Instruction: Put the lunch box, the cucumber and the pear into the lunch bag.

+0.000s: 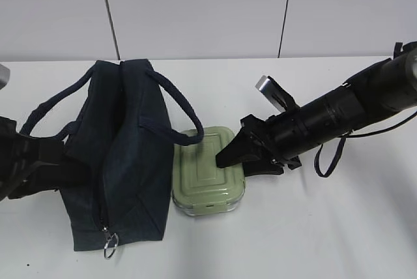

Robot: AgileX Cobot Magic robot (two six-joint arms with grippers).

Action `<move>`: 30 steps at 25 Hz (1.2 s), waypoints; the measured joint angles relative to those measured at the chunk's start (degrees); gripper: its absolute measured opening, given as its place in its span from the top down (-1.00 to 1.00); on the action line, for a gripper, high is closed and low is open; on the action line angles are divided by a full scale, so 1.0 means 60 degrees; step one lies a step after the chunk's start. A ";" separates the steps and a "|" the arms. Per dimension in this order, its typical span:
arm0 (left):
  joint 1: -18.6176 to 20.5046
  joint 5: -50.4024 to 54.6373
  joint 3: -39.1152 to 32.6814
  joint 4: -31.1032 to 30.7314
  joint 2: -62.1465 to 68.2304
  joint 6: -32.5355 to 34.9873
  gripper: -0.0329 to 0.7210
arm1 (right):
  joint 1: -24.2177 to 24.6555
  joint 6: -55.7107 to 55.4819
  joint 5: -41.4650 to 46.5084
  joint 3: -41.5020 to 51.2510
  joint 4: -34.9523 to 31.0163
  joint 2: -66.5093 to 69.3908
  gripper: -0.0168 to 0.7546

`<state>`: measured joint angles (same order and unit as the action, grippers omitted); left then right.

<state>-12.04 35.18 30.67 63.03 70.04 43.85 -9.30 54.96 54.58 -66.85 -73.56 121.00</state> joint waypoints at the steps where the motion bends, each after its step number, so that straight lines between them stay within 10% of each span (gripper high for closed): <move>1: 0.0000 0.0000 0.0000 -0.0012 0.0000 0.0000 0.96 | 0.0000 0.0000 0.0022 0.0000 0.0000 0.0000 -0.06; 30: 0.0000 0.0010 0.0000 -0.0088 0.0000 0.0000 0.96 | 0.1725 -0.0324 0.1691 -0.1680 0.1068 -0.0123 -0.03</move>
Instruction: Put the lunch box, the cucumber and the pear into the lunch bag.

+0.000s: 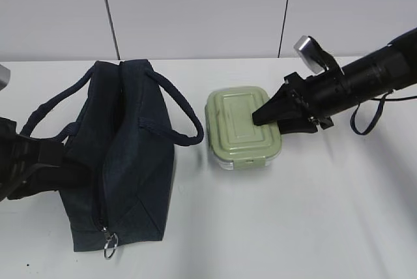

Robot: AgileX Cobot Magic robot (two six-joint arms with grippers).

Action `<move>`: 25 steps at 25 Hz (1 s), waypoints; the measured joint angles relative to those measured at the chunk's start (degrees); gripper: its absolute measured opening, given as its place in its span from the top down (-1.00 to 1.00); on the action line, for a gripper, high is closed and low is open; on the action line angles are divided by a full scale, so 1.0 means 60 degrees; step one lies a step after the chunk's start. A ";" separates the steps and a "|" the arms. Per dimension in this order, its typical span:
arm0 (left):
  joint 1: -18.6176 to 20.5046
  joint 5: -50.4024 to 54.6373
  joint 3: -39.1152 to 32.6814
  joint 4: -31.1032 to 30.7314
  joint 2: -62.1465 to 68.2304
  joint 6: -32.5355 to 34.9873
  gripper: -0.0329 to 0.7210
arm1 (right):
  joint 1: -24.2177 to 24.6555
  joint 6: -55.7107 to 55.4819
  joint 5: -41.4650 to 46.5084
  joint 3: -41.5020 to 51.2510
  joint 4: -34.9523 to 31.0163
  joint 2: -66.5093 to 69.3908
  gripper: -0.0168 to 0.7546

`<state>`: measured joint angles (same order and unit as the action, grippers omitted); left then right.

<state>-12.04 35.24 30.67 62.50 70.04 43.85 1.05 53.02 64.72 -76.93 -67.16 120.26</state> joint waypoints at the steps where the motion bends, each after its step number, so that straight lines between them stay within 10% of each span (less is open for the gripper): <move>1: 0.0000 0.0000 0.0000 0.0000 0.0000 0.0000 0.96 | 0.0000 -0.0103 0.0031 -0.0130 0.0021 -0.0108 -0.03; 12: 0.0000 0.0007 0.0000 0.0000 0.0000 0.0000 0.96 | -0.0282 -0.1087 0.0297 -0.1715 -0.0891 -0.1326 -0.03; 25: 0.0000 0.0011 0.0000 0.0000 0.0000 0.0000 0.96 | -0.3052 -0.1130 0.0378 -0.2418 -0.1938 -0.1392 -0.03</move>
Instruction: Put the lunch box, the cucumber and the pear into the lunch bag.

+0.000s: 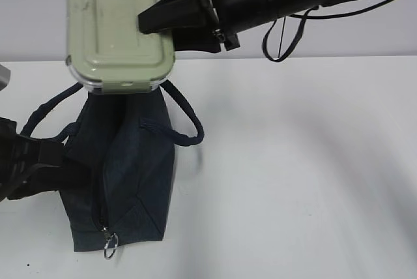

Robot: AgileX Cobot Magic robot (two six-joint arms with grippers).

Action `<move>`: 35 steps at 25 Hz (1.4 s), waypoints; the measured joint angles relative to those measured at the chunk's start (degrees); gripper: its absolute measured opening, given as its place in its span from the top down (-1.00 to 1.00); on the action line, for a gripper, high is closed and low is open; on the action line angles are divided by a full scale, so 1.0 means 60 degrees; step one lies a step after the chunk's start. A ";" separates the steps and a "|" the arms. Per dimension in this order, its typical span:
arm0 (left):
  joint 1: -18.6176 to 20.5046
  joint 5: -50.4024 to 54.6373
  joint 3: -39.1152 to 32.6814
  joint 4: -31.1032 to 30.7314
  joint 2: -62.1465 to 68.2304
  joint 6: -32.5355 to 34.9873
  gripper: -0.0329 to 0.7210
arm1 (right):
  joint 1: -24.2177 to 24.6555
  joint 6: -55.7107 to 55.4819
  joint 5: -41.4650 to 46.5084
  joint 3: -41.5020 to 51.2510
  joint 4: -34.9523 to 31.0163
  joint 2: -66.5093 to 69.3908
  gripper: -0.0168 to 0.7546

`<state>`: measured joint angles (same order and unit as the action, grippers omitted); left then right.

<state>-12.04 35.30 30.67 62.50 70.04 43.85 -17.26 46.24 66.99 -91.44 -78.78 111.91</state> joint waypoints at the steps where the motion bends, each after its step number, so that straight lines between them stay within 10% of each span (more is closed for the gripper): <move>1: 0.0000 0.0000 0.0000 0.0000 0.0000 0.0000 0.96 | -0.0156 0.0000 -0.0075 0.0000 0.0000 0.0000 -0.03; 13: 0.0000 -0.0032 0.0000 -0.0011 0.0000 0.0000 0.96 | -0.0595 0.0059 -0.1096 0.0000 0.0088 0.0897 -0.03; 35: -0.0018 0.0015 0.0000 0.0341 0.0020 0.0000 0.96 | -0.0281 -0.2377 0.0142 -0.0553 0.4300 0.0940 -0.02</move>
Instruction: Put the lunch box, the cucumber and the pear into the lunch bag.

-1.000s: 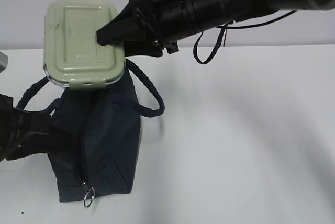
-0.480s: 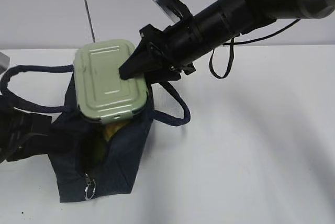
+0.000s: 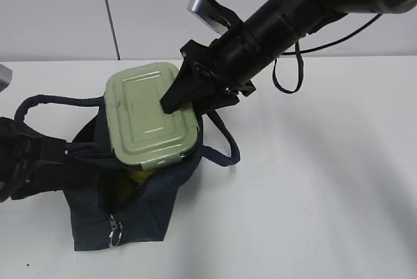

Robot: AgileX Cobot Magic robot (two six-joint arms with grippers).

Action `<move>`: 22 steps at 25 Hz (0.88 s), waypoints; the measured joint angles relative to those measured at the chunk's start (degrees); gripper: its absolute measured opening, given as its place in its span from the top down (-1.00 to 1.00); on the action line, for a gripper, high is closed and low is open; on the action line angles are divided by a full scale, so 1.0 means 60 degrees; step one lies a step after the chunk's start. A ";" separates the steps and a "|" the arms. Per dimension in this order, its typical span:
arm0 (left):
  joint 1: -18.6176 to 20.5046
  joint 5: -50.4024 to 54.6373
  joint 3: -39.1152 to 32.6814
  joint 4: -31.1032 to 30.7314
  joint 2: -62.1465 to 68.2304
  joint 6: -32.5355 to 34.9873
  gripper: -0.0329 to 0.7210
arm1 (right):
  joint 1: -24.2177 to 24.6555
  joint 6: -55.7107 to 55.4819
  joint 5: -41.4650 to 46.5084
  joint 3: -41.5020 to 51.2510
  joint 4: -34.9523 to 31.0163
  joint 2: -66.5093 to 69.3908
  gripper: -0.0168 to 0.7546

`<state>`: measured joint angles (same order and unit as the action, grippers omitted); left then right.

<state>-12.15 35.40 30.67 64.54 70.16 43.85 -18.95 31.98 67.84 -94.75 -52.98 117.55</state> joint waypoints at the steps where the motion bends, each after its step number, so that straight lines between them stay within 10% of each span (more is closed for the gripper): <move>1: 0.0000 -0.0031 0.0000 0.0079 0.0000 0.0000 0.96 | 0.0000 0.0000 0.0052 -0.0154 0.0114 0.0000 -0.02; 22: 0.0000 -0.1059 0.0007 0.1186 0.0000 0.0000 0.96 | -0.0018 -0.1306 0.0351 -0.1649 0.2636 0.0000 -0.02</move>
<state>-12.15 29.04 30.71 71.66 70.16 43.85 -19.06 24.14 69.95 -104.64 -37.16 117.55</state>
